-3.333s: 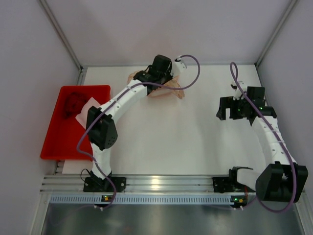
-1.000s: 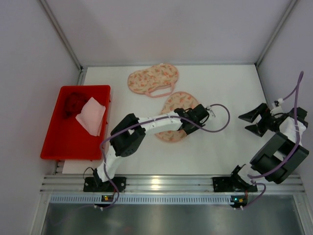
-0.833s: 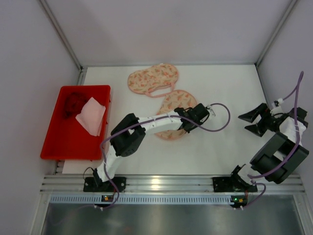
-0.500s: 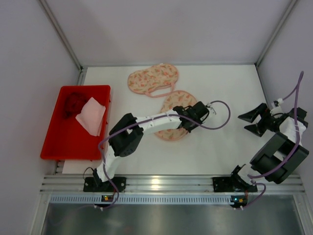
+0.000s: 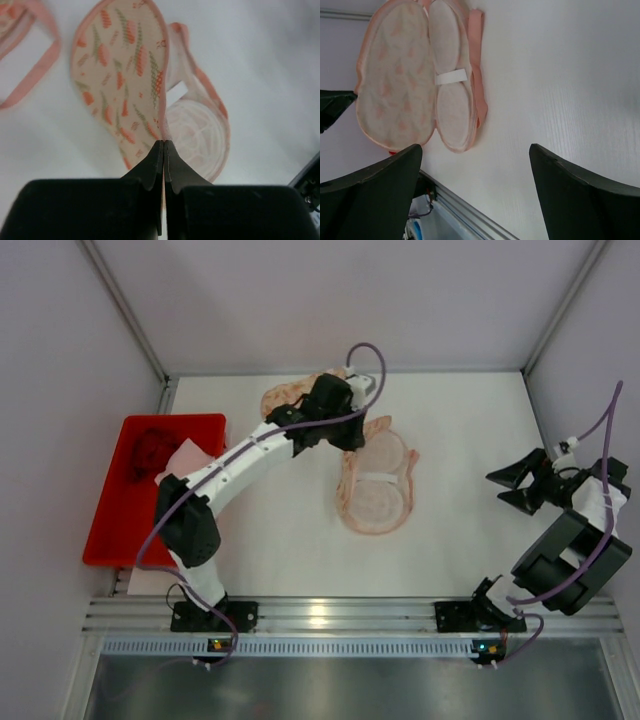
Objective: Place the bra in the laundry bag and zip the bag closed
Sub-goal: Open the laundry bag at the center of the board.
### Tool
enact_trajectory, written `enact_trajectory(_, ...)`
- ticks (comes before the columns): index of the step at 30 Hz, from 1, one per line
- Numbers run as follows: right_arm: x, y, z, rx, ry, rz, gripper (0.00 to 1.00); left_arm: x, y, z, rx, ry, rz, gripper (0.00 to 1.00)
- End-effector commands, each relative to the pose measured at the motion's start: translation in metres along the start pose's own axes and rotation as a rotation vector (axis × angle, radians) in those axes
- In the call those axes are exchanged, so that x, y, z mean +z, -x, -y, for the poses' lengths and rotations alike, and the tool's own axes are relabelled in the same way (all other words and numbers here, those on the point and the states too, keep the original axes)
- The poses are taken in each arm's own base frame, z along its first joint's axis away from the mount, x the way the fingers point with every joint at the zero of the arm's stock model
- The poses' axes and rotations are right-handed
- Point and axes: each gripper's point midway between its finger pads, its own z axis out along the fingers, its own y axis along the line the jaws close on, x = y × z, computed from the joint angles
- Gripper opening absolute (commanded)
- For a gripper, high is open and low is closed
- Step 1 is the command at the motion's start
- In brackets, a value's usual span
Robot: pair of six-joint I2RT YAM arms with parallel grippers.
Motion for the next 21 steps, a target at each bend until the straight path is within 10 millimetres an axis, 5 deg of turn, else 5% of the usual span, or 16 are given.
enact_trajectory(1,0.0,0.011,-0.021,-0.11,0.065,0.012,0.89,-0.033,-0.001,-0.045,-0.195,0.064,0.047,0.0)
enact_trajectory(2,0.002,0.013,-0.022,-0.131,0.065,0.019,0.89,-0.041,-0.004,-0.072,-0.226,0.12,0.06,0.0)
enact_trajectory(4,0.009,0.011,-0.03,-0.185,0.057,0.002,0.88,-0.051,-0.017,-0.095,-0.23,0.184,0.057,0.0)
enact_trajectory(8,0.035,0.004,-0.053,-0.319,0.049,-0.04,0.87,-0.051,-0.077,-0.136,-0.281,0.278,-0.053,0.0)
enact_trajectory(12,0.077,-0.015,-0.093,-0.503,0.092,-0.09,0.84,-0.051,-0.119,-0.148,-0.338,0.336,-0.126,0.0)
enact_trajectory(18,0.129,-0.059,-0.11,-0.58,0.113,-0.229,0.78,-0.067,-0.14,-0.173,-0.346,0.471,-0.138,0.01)
enact_trajectory(21,0.155,-0.088,-0.112,-0.607,0.125,-0.312,0.76,-0.07,-0.142,-0.181,-0.325,0.494,-0.152,0.23)
